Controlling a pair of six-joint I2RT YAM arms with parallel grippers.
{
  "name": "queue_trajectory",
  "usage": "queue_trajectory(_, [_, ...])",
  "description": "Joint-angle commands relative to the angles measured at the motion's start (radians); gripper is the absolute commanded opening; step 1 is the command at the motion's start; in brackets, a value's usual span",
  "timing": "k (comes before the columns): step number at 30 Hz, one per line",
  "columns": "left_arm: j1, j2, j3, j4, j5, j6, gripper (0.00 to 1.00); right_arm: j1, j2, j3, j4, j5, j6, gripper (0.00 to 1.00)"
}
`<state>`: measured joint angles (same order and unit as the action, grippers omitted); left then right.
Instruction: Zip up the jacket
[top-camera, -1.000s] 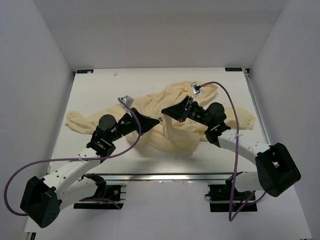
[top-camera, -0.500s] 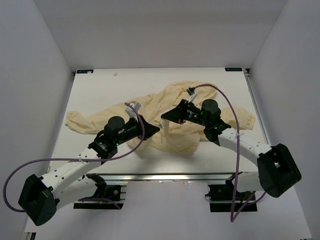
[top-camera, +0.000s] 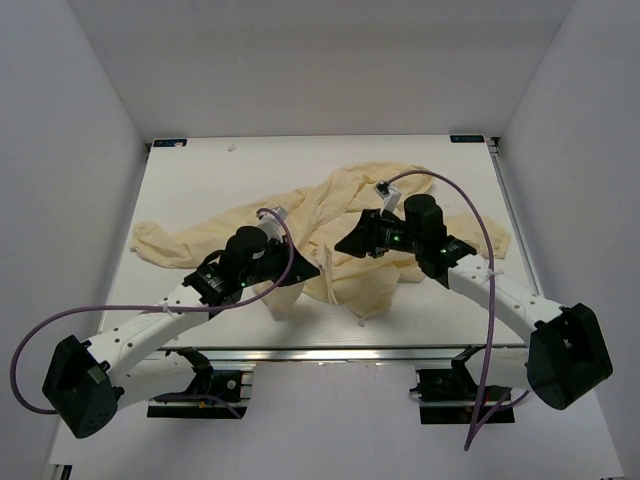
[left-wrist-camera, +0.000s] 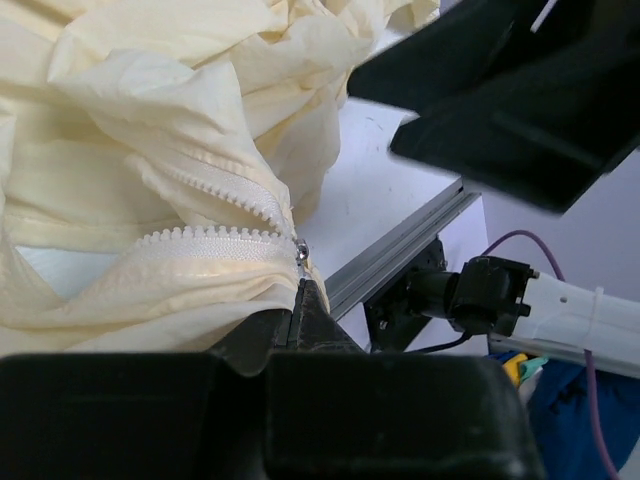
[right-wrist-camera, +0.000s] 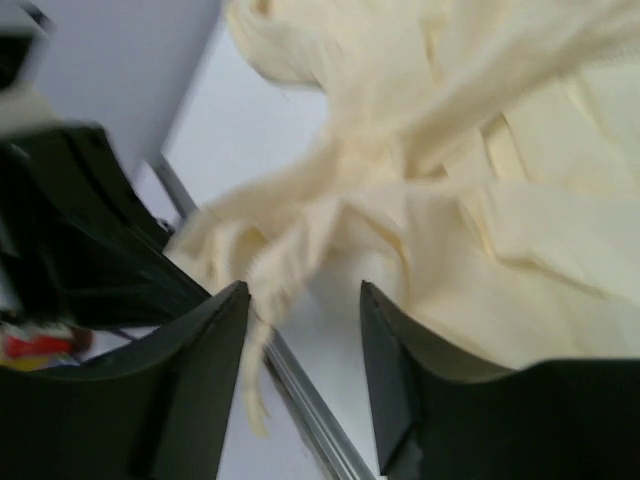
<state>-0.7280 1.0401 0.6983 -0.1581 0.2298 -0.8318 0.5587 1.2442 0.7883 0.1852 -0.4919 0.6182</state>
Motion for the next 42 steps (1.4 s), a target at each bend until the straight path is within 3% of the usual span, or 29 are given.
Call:
queue_trajectory(1, [-0.002, -0.012, 0.035, -0.052, -0.029, -0.073, 0.00, 0.032, -0.052, 0.096, -0.308, 0.019, -0.258, 0.56])
queue_trajectory(4, [-0.002, -0.040, 0.038, -0.070, -0.075, -0.096, 0.00, 0.105, -0.103, 0.123, -0.470, 0.173, -0.333, 0.65])
queue_trajectory(7, [-0.002, -0.060, 0.049, -0.110, -0.107, -0.112, 0.00, 0.176, -0.176, 0.094, -0.500, 0.265, -0.363, 0.77])
queue_trajectory(15, [-0.002, -0.061, 0.079, -0.156, -0.121, -0.112, 0.00, 0.484, -0.166, 0.057, -0.431, 0.530, -0.344, 0.80])
queue_trajectory(20, [-0.002, -0.064, 0.075, -0.155, -0.109, -0.121, 0.00, 0.517, -0.103, 0.060, -0.374, 0.647, -0.302, 0.79])
queue_trajectory(23, [-0.002, -0.074, 0.055, -0.143, -0.107, -0.133, 0.00, 0.517, -0.085, 0.049, -0.297, 0.653, -0.302, 0.69])
queue_trajectory(25, [-0.001, -0.072, 0.055, -0.141, -0.103, -0.136, 0.00, 0.517, -0.059, 0.054, -0.260, 0.651, -0.302, 0.57])
queue_trajectory(26, [-0.001, -0.072, 0.056, -0.141, -0.103, -0.136, 0.00, 0.515, -0.039, 0.058, -0.253, 0.647, -0.302, 0.39])
queue_trajectory(30, [-0.002, -0.074, 0.055, -0.152, -0.109, -0.138, 0.00, 0.517, -0.006, 0.100, -0.265, 0.584, -0.319, 0.04])
queue_trajectory(31, [-0.002, -0.074, 0.055, -0.152, -0.110, -0.136, 0.00, 0.515, -0.008, 0.107, -0.279, 0.573, -0.321, 0.00])
queue_trajectory(42, [-0.002, -0.015, 0.072, -0.227, -0.057, -0.026, 0.00, 0.507, -0.028, 0.233, -0.403, 0.703, -0.365, 0.00])
